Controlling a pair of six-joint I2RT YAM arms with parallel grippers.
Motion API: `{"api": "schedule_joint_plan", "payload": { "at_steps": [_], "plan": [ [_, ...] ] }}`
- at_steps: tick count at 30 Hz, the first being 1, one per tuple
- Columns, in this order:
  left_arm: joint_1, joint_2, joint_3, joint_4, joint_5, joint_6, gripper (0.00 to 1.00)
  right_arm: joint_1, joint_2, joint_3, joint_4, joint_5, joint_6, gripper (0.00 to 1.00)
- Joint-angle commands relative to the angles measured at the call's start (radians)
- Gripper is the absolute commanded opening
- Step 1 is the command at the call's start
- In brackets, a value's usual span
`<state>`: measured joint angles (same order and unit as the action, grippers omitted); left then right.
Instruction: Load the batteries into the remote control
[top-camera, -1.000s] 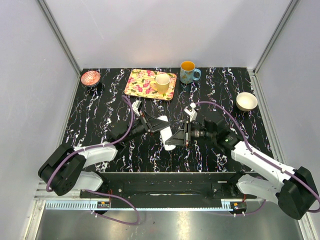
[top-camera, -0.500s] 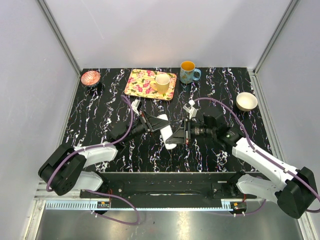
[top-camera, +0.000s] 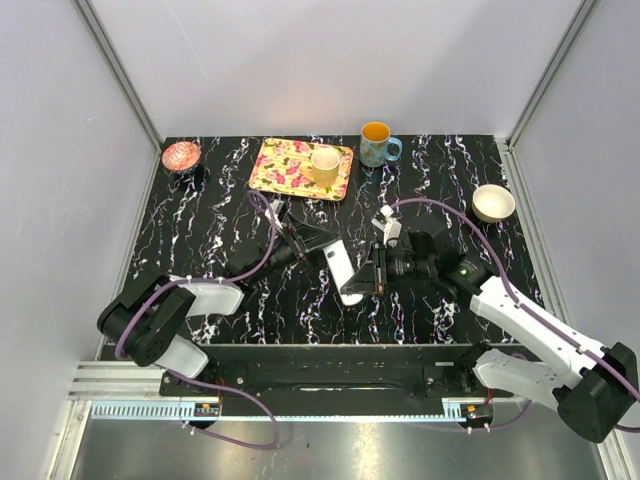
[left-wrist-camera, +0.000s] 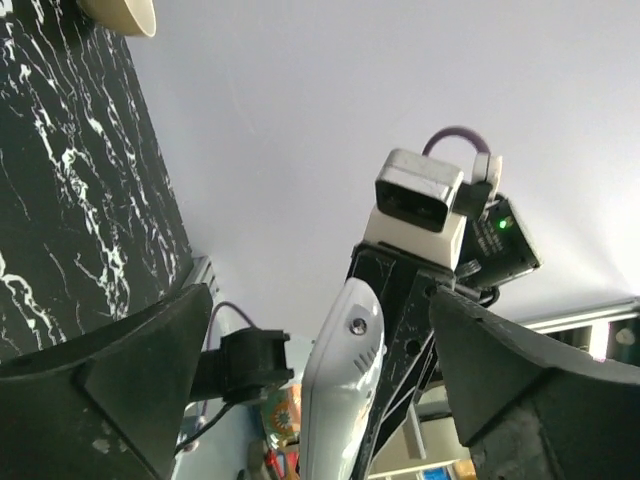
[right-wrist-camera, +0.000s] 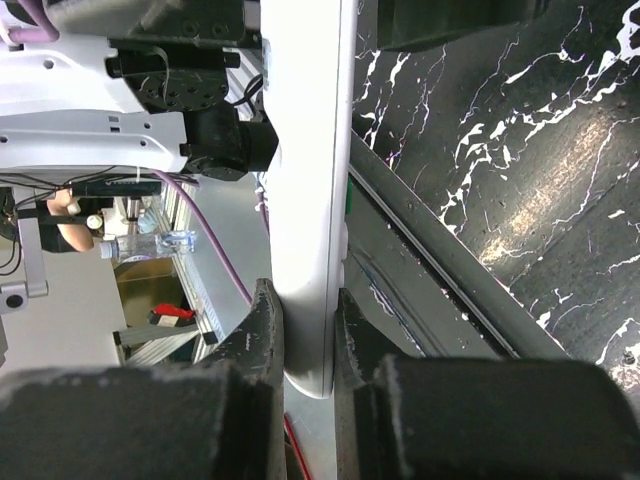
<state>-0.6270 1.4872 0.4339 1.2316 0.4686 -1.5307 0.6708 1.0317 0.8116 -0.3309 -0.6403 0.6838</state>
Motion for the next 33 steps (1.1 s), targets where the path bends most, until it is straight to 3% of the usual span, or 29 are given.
{"api": "schedule_joint_plan", "payload": {
  "at_steps": [1, 3, 4, 5, 6, 7, 10, 15, 18, 29, 33],
  "plan": [
    [0.053, -0.014, 0.016, 0.092, -0.045, 0.007, 0.99, -0.005, -0.039, 0.099, -0.074, 0.048, -0.068, 0.00],
    [0.120, -0.047, -0.006, 0.034, -0.059, 0.026, 0.99, -0.005, -0.035, 0.130, -0.168, 0.102, -0.092, 0.00],
    [0.204, -0.111, -0.064, -0.060, -0.105, 0.038, 0.99, -0.004, 0.005, 0.227, -0.315, 0.310, -0.149, 0.00],
    [0.252, -0.146, -0.081, -0.104, -0.122, 0.064, 0.99, 0.001, 0.031, 0.262, -0.382, 0.400, -0.173, 0.00],
    [0.272, -0.236, -0.093, -0.251, -0.140, 0.084, 0.99, 0.010, 0.095, 0.297, -0.504, 0.500, -0.188, 0.00],
    [0.286, -0.295, -0.099, -0.341, -0.186, 0.114, 0.99, 0.024, 0.126, 0.358, -0.554, 0.694, -0.219, 0.00],
    [0.302, -0.546, -0.051, -0.766, -0.331, 0.295, 0.99, 0.059, 0.255, 0.446, -0.669, 0.960, -0.243, 0.00],
    [0.291, -0.856, 0.017, -1.209, -0.517, 0.481, 0.99, 0.110, 0.448, 0.526, -0.680, 1.119, -0.242, 0.00],
    [0.276, -0.898, 0.048, -1.386, -0.576, 0.532, 0.99, 0.137, 0.586, 0.558, -0.668, 1.183, -0.236, 0.00],
    [0.270, -0.958, 0.097, -1.626, -0.610, 0.524, 0.99, 0.174, 1.002, 0.770, -0.713, 1.343, -0.210, 0.00],
    [0.262, -0.967, 0.086, -1.666, -0.639, 0.491, 0.99, 0.173, 1.085, 0.834, -0.732, 1.381, -0.193, 0.00]
  ]
}}
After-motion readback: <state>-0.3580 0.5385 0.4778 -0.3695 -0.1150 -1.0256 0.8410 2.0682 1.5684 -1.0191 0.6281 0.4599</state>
